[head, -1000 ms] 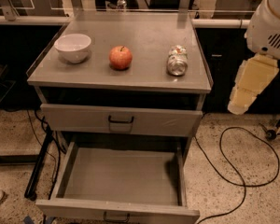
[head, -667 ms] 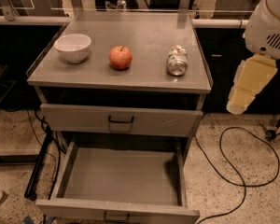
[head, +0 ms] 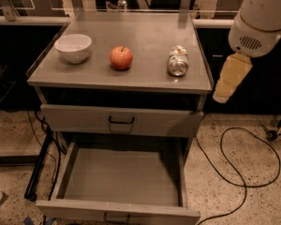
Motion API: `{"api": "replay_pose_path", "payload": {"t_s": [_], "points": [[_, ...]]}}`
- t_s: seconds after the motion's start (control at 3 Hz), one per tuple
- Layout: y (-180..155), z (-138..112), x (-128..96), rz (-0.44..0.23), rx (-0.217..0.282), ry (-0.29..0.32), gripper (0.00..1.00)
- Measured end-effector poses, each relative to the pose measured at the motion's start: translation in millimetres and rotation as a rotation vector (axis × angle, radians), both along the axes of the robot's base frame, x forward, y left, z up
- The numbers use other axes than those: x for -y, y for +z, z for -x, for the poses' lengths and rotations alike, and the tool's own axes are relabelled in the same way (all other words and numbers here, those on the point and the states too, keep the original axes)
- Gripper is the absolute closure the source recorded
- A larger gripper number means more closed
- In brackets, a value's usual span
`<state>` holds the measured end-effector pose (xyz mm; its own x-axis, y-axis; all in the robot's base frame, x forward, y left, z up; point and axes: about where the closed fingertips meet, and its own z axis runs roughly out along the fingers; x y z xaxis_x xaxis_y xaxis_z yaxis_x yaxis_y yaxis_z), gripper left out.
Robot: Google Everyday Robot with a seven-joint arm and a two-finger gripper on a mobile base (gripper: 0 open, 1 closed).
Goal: Place 7up can into middle drawer
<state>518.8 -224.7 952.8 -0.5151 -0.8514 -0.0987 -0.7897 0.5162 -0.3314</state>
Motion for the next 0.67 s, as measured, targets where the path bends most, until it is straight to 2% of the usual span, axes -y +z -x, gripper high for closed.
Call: {"api": "replay_pose_path", "payload": {"t_s": [0.33,0.67], "points": [[-7.1,-30.8,13.3,0.027,-0.002,-0.093,0.00],[-7.1,-30.9,13.3,0.026,-0.001,-0.093,0.00]]}}
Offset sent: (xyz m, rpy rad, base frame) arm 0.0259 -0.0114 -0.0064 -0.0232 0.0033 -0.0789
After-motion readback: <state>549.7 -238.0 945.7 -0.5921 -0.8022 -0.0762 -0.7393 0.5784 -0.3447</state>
